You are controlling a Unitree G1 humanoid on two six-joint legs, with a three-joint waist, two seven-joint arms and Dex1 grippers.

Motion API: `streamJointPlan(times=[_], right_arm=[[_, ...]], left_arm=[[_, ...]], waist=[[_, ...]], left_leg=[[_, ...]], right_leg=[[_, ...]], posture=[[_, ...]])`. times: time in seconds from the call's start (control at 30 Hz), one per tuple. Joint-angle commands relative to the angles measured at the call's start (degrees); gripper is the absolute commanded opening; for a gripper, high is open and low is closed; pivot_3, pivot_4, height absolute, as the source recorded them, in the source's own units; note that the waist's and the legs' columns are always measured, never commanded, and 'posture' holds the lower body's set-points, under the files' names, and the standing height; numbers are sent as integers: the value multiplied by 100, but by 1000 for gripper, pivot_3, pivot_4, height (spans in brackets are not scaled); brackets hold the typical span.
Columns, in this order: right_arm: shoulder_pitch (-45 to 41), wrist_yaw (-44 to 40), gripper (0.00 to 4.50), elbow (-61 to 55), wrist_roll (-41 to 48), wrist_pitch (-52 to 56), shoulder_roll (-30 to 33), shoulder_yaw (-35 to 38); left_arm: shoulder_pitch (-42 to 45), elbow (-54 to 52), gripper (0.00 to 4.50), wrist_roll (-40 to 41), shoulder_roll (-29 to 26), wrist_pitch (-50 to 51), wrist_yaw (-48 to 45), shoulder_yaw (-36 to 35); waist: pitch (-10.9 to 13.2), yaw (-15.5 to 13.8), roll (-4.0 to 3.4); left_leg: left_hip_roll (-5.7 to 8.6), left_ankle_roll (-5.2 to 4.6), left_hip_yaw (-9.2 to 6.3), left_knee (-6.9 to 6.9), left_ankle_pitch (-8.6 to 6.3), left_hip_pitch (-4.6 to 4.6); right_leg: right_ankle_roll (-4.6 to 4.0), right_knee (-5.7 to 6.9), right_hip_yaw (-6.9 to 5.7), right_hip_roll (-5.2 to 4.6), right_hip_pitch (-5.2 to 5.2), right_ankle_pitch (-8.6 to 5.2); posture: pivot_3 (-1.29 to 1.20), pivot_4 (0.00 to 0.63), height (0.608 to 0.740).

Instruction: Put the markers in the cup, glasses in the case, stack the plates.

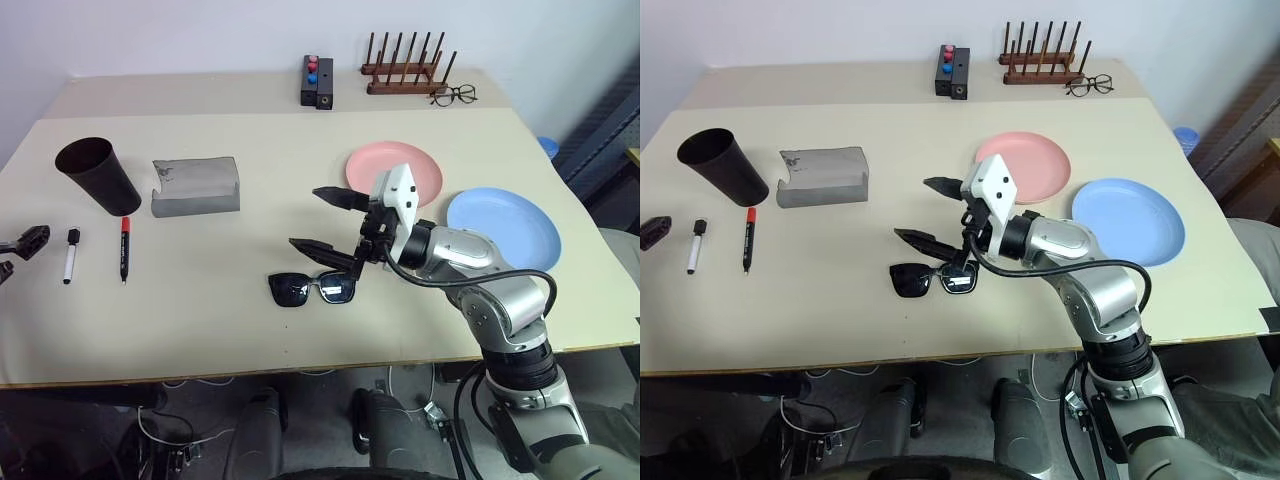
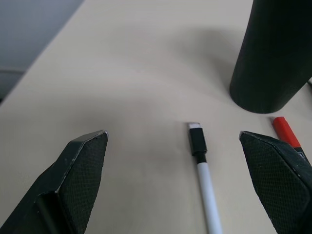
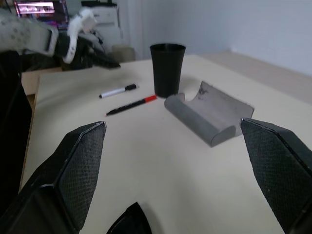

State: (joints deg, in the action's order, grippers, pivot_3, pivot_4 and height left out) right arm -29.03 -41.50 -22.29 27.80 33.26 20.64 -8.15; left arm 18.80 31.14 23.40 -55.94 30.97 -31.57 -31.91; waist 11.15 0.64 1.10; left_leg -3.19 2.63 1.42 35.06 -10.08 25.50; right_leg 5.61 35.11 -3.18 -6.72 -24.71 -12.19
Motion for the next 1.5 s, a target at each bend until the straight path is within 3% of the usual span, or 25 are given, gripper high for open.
streamJointPlan(times=[0.03, 0.3, 0.63, 0.8, 1.1, 1.37, 1.5], right_arm=[[16, 5, 4500, -158, 36, -257, -45, 101], [62, 73, 4500, -205, 111, -332, -60, 148], [163, 118, 4500, -252, 105, -331, -6, 91], [174, 128, 4500, -245, 112, -338, -11, 80], [203, 150, 4500, -202, 60, -398, -62, 2], [256, 208, 4500, -197, 34, -449, -95, -35], [269, 250, 4500, -196, 13, -478, -109, -59]], left_arm=[[388, 225, 4466, -258, -114, 310, 50, 415], [866, 572, 4466, -447, -84, 1112, -37, 1001], [1190, 1304, 4466, -901, -109, 859, -158, 1442], [1717, 1644, 4466, -919, -190, 1169, -184, 1460], [2900, 2274, 4466, -1516, -532, 2075, -900, 2481], [3919, 3149, 4466, -2155, -691, 2046, -1642, 3257], [4349, 3621, 4466, -2357, -575, 1795, -1616, 3323]], waist=[[0, -3, 0], [0, 5, 1], [0, -2, 1], [0, -15, 1], [1, -4, 6], [2, 1, 8], [4, -8, 11]], left_leg=[[0, 0, 0, 0, 0, 0], [1, -13, 1, 2, 9, 0], [1, -13, 0, 3, 9, -5], [1, -13, 0, 5, 9, -5], [3, -15, 0, 8, 11, -1], [3, -16, 0, 6, 11, 1], [3, -16, -1, 9, 11, 6]], right_leg=[[1, 2, 0, 0, 0, 0], [8, 5, 0, 1, 2, 4], [3, 7, 0, 1, 3, 1], [3, 10, 0, 1, 4, 1], [9, 8, 0, 1, 4, 3], [6, 8, -1, 2, 1, 0], [5, 6, 0, 1, 1, -1]], posture=[[0, 150, 740], [0, 150, 740], [0, 150, 740], [0, 150, 740], [0, 150, 740], [0, 150, 740], [0, 150, 740]])
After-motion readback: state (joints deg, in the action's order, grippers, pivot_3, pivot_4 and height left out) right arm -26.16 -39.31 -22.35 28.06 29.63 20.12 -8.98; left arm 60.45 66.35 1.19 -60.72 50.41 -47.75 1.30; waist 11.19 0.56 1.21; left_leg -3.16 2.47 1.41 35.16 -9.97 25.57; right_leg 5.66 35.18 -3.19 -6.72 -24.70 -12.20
